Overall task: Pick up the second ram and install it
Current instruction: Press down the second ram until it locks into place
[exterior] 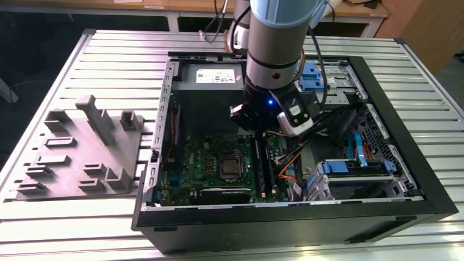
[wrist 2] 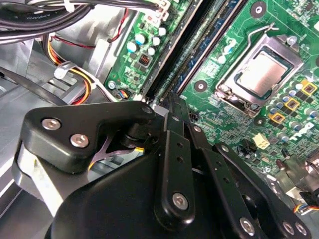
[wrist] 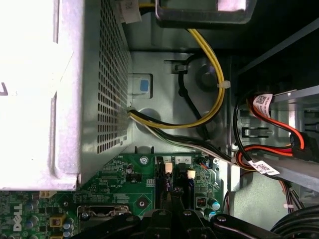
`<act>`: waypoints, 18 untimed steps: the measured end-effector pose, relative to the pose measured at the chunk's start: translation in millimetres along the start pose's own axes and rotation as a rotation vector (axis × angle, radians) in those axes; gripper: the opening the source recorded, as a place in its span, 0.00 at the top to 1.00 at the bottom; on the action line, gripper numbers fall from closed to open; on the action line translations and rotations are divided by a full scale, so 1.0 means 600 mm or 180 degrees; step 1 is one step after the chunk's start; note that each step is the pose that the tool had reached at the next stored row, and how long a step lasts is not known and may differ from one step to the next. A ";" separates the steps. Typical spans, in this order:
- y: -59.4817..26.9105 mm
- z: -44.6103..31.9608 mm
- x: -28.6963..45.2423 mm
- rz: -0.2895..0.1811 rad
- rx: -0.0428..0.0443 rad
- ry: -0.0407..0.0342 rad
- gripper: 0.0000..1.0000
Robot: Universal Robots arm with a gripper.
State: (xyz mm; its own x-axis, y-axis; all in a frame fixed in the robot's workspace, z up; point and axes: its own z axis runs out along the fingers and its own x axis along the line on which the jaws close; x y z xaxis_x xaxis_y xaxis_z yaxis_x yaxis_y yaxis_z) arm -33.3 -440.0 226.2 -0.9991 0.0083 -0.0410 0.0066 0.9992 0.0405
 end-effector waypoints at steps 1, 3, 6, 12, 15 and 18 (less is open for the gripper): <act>0.001 0.000 0.000 0.0000 0.0000 0.0000 0.90; 0.006 0.002 0.000 0.0000 -0.0001 0.0000 0.90; 0.006 0.007 0.000 0.0000 -0.0001 0.0000 0.90; 0.006 0.010 0.001 0.0000 0.0000 0.0000 0.90; 0.006 0.012 0.001 0.0000 0.0002 0.0001 0.90; 0.006 0.012 0.001 0.0000 0.0000 0.0000 0.90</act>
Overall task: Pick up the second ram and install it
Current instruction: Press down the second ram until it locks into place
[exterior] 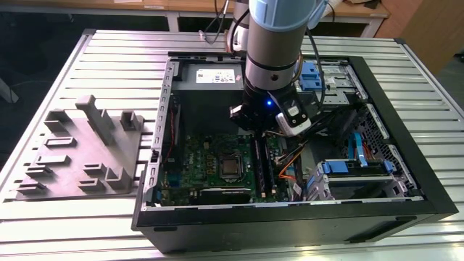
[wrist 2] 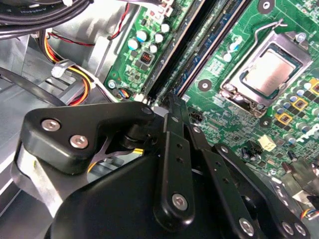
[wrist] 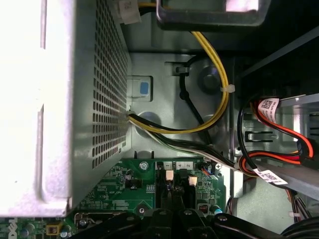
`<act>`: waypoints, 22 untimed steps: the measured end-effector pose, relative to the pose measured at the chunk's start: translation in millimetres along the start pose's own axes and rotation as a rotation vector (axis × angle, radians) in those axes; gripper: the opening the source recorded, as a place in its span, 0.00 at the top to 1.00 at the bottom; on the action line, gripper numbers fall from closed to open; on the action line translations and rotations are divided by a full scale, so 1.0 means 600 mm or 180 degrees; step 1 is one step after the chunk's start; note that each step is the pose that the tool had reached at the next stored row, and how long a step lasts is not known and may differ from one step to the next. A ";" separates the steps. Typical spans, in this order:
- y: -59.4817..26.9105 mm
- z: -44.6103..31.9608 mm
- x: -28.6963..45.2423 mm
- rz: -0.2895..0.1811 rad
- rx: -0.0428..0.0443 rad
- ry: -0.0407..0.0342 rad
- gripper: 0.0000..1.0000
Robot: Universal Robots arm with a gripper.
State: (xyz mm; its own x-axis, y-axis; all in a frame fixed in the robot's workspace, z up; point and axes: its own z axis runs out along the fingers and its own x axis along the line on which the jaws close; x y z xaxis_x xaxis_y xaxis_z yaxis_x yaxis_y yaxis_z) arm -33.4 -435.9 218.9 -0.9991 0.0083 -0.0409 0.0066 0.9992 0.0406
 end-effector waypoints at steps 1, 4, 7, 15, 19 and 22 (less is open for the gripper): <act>0.000 0.001 0.000 0.0000 -0.0001 0.0000 0.90; 0.000 0.004 0.001 0.0000 0.0001 0.0001 0.90; 0.000 0.004 0.001 0.0000 0.0001 0.0000 0.90; 0.000 0.006 0.001 0.0000 0.0001 0.0000 0.90; 0.000 -0.002 0.000 0.0000 -0.0006 -0.0002 0.90; 0.001 -0.013 0.000 0.0000 -0.0001 0.0000 0.90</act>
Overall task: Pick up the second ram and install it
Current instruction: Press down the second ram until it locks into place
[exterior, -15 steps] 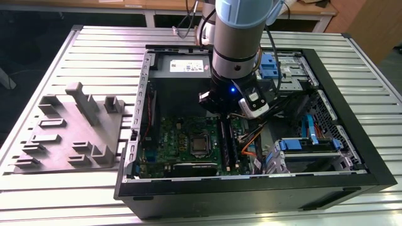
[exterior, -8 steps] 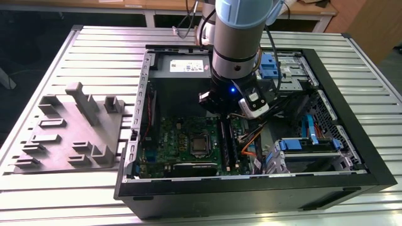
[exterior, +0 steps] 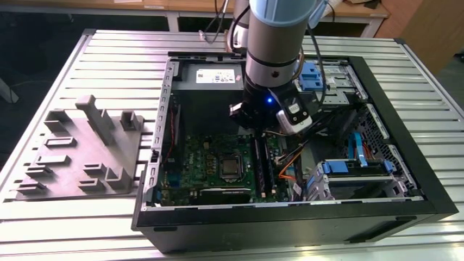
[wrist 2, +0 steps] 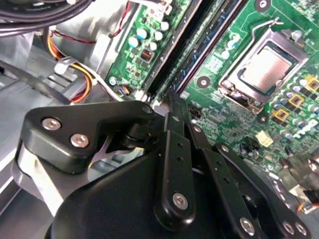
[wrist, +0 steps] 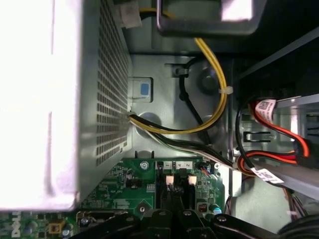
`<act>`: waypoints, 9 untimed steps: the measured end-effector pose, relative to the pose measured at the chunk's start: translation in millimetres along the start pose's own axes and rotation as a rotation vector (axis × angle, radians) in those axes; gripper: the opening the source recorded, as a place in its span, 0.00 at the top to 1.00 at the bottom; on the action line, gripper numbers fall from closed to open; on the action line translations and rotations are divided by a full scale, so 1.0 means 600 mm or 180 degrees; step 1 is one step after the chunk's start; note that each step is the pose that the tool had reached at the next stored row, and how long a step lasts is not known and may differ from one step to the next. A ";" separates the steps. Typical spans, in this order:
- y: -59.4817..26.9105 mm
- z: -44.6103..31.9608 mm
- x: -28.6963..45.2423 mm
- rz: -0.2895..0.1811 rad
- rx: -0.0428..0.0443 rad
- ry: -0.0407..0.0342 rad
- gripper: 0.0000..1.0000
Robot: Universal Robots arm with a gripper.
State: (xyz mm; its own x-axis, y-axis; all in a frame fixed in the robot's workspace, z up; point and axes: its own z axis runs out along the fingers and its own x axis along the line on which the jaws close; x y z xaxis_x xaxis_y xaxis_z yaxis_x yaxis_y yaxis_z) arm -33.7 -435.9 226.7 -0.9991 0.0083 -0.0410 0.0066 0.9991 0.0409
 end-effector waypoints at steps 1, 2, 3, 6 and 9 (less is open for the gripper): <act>0.000 -0.004 0.000 0.0000 0.0000 0.0000 0.90; 0.000 -0.007 0.000 0.0000 0.0001 0.0000 0.90; 0.000 -0.011 0.000 0.0000 0.0000 0.0000 0.90; 0.001 -0.013 -0.001 0.0000 0.0000 0.0000 0.90; 0.000 -0.014 -0.001 0.0000 0.0001 0.0000 0.90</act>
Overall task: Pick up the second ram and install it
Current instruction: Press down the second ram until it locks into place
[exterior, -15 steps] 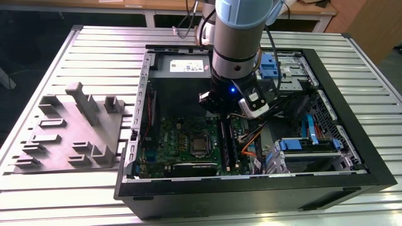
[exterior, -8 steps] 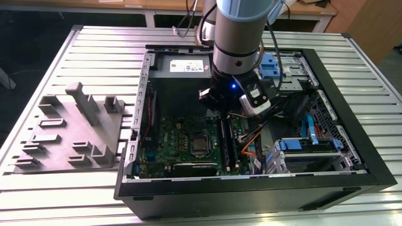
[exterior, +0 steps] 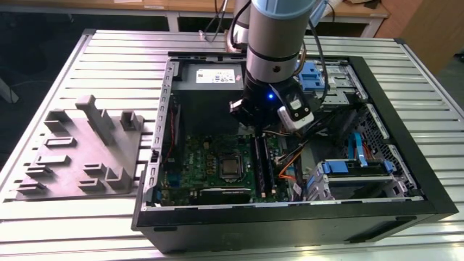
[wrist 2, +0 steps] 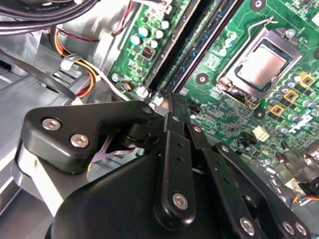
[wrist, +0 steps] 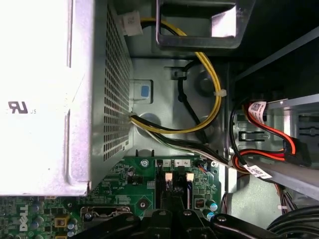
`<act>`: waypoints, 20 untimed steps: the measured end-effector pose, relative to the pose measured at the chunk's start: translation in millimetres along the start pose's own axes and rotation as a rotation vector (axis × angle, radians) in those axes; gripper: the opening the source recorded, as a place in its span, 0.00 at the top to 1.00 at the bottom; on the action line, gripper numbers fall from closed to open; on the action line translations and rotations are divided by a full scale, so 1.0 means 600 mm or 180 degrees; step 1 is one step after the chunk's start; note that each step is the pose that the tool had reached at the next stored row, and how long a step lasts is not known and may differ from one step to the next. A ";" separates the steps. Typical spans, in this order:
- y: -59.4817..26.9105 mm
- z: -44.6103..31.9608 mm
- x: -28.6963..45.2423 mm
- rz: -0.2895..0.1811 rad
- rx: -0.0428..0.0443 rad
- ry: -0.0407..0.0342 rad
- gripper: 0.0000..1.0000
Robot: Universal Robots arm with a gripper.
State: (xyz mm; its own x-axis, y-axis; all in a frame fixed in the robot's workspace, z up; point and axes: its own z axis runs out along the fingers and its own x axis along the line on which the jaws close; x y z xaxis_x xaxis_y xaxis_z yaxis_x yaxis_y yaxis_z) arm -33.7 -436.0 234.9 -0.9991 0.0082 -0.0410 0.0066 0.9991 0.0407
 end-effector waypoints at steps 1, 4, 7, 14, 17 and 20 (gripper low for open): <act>-0.001 0.000 0.000 0.0000 0.0000 0.0000 0.90; -0.010 0.000 0.000 0.0000 0.0000 0.0000 0.90; -0.025 -0.001 0.000 0.0000 0.0000 0.0000 0.90; -0.062 -0.003 -0.001 0.0000 0.0000 0.0001 0.90; -0.078 -0.003 -0.001 0.0000 0.0000 0.0001 0.90; -0.093 -0.004 -0.001 0.0001 0.0000 0.0001 0.90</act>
State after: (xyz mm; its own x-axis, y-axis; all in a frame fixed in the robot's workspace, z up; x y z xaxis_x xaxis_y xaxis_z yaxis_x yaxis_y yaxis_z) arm -33.7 -491.7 234.9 -0.9991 0.0085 -0.0406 0.0069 0.9991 0.0408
